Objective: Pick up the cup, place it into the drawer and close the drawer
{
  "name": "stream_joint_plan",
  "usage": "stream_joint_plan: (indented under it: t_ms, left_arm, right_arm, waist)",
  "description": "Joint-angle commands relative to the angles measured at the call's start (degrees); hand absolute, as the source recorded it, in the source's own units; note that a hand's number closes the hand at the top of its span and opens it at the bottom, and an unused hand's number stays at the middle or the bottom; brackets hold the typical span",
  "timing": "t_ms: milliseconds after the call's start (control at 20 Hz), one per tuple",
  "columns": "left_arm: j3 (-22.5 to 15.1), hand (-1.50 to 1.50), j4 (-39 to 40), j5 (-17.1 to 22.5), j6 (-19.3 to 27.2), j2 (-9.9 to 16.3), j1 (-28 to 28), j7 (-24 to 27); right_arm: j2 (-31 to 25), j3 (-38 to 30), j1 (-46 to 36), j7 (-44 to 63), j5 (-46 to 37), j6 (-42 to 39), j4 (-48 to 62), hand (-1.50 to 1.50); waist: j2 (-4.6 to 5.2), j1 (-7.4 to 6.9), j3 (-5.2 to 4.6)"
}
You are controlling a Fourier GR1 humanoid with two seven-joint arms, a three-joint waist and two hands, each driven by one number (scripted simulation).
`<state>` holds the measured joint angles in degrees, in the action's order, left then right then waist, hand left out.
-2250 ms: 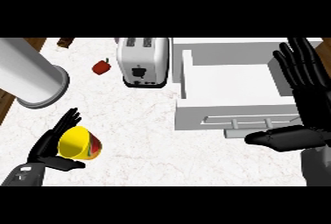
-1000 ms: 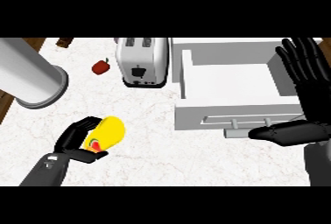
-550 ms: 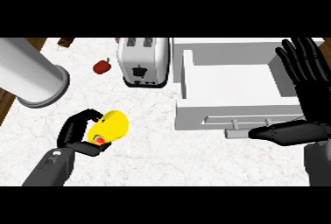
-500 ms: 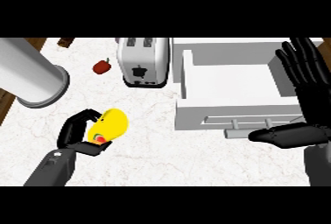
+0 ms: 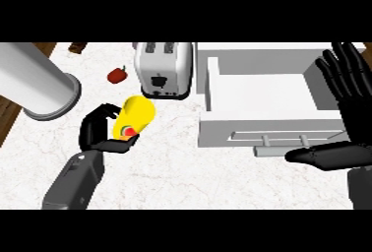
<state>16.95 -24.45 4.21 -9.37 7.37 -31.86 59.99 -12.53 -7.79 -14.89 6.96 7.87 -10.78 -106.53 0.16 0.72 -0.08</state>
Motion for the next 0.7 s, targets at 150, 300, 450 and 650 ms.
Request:
stream_joint_plan:
  t_ms: [150, 300, 450, 650]
  left_arm:
    - [-2.92, 1.50, -10.83, 0.34, 2.00, -2.94, -7.05, -6.10]
    - [-5.01, 1.50, -16.15, 0.87, 1.36, -3.89, -10.77, -15.22]
    - [-7.24, 1.50, -18.67, 0.16, 7.09, -7.17, -16.28, -21.73]
    - [-10.35, 1.50, -25.47, 1.15, 11.34, -7.30, -19.34, -30.11]
  right_arm:
    - [1.02, 1.09, 0.67, -2.78, -2.80, 0.60, 1.72, -1.50]
    - [0.06, -0.48, 0.65, -2.98, -1.61, -0.14, 2.28, -1.50]
    - [-0.94, -2.17, 2.61, -2.37, 1.16, -1.69, -0.04, -1.50]
    - [0.37, -0.60, 4.13, -2.06, -1.24, -0.12, -1.89, -1.50]
  waist:
    - [-0.39, -1.01, 0.14]
    - [-0.50, -1.19, 0.16]
    - [-0.54, -0.32, 0.17]
    - [-0.51, -0.53, 0.13]
